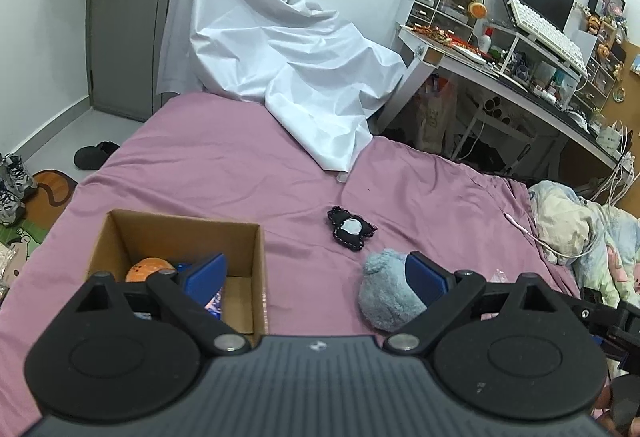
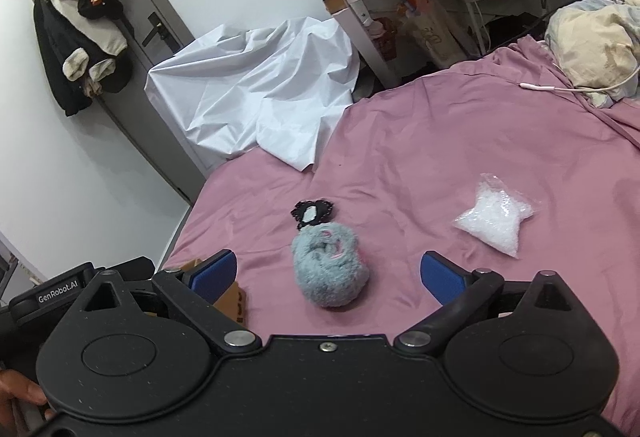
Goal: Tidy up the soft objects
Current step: 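Move the right gripper toward the gray fluffy plush, then close the right gripper on the gray fluffy plush while left also grips it, then carry the gray plush with both grippers over the box and release, then move the left gripper to the black plush while right approaches the clear bag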
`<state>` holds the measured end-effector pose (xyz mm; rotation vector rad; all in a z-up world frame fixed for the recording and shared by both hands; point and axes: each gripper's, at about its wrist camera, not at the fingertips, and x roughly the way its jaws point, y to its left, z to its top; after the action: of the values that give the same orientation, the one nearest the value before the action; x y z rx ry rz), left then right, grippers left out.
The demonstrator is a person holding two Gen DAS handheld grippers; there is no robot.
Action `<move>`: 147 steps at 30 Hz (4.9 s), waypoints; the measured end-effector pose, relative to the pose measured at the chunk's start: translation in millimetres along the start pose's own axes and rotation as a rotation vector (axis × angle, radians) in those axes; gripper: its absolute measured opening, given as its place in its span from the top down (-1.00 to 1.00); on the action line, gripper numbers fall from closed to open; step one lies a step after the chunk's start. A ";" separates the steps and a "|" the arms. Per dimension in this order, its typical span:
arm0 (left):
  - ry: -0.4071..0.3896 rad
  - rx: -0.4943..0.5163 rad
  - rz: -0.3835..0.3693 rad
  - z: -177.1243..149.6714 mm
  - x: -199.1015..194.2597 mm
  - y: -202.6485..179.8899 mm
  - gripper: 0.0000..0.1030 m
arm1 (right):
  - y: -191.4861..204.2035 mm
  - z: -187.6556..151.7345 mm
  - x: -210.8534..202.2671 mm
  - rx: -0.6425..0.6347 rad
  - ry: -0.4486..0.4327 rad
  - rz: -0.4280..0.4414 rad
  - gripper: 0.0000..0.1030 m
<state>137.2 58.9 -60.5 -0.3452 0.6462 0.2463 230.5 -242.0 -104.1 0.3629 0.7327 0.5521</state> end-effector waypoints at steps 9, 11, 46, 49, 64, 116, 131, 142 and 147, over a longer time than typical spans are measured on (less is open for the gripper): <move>0.042 0.051 -0.029 -3.3 21.8 -25.3 -0.85 | -28.2 4.2 9.5 0.048 0.022 0.005 -0.59; 0.052 0.053 -0.038 -2.9 27.0 -29.7 -0.85 | -32.1 4.6 14.5 0.055 0.031 0.014 -0.47; 0.368 -0.179 -0.127 -19.2 160.2 -37.1 0.30 | -39.7 2.6 129.9 0.247 0.311 0.090 0.59; 0.368 -0.192 -0.140 -19.1 158.6 -38.7 0.45 | -35.6 2.3 127.0 0.233 0.308 0.081 0.68; 0.283 -0.204 -0.176 -6.4 105.1 -27.5 0.52 | 2.2 9.3 90.2 0.145 0.232 0.124 0.70; 0.112 -0.407 -0.094 -35.6 -51.8 137.7 0.52 | 184.7 -80.8 51.6 -0.059 0.253 0.248 0.68; 0.134 -0.390 0.026 -37.2 -43.2 142.0 -0.01 | 181.1 -91.6 59.6 -0.093 0.314 0.226 0.15; 0.051 -0.350 0.089 -21.3 -49.3 115.8 -0.42 | 147.9 -60.7 36.4 -0.096 0.215 0.211 -0.31; 0.053 -0.344 0.095 -20.0 -43.0 106.8 -0.47 | 125.6 -48.6 37.4 -0.095 0.202 0.170 -0.31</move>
<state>58.0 143.8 -73.8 -0.6539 0.6734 0.4423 175.6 -113.8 -95.4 0.2846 0.8719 0.7894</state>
